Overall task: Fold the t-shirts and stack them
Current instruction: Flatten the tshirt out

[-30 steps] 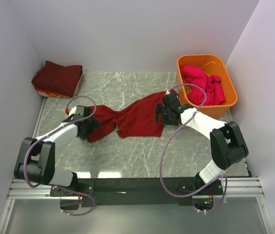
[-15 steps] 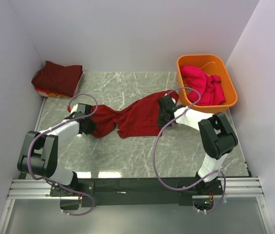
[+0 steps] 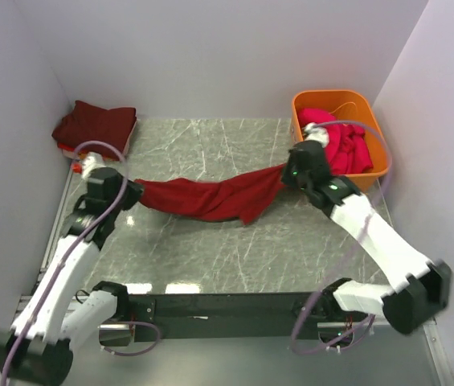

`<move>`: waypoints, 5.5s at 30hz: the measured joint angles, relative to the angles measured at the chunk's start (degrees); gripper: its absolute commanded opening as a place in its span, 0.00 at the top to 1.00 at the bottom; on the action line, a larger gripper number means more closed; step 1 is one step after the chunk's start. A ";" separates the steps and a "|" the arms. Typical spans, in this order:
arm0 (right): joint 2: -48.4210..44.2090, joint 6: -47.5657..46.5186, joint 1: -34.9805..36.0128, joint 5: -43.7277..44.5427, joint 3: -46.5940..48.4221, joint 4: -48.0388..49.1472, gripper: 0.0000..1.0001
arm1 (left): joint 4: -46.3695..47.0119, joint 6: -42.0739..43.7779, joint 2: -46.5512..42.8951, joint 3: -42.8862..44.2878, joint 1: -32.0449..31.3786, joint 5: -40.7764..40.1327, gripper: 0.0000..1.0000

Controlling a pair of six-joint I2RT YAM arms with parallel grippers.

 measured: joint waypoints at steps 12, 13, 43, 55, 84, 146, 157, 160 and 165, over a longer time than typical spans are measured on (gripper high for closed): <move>-20.09 -7.30 0.00 2.60 16.79 -8.52 1.00 | -14.34 -4.87 -13.38 20.00 -0.07 -9.92 0.99; -20.35 -7.87 0.00 2.40 18.14 -9.05 1.00 | -14.84 -5.16 -13.60 20.94 -0.04 -10.97 0.99; 27.26 -9.55 -7.72 -11.34 22.45 -5.86 0.11 | -2.05 -1.64 31.23 10.60 19.52 -5.14 0.01; 14.58 -7.19 -6.21 -12.26 4.37 0.96 0.11 | 6.97 -0.02 35.85 -1.14 22.47 5.09 0.45; 30.58 -3.74 -3.96 -8.41 0.61 2.99 0.28 | 13.51 1.09 27.47 -1.22 22.27 12.81 0.99; 17.46 -20.55 -7.67 -9.33 58.21 -0.66 1.00 | 1.01 6.60 45.97 75.30 22.80 16.13 0.99; 12.50 -22.05 -9.09 -11.37 59.95 0.20 1.00 | 2.60 7.32 44.72 79.54 29.38 25.38 0.99; 3.98 -21.90 -9.31 -11.39 48.48 2.16 1.00 | 4.66 8.74 35.65 68.08 29.75 25.92 0.99; -10.97 -17.68 -9.64 -12.41 20.11 5.86 1.00 | 8.55 9.86 18.80 37.51 29.18 23.54 0.99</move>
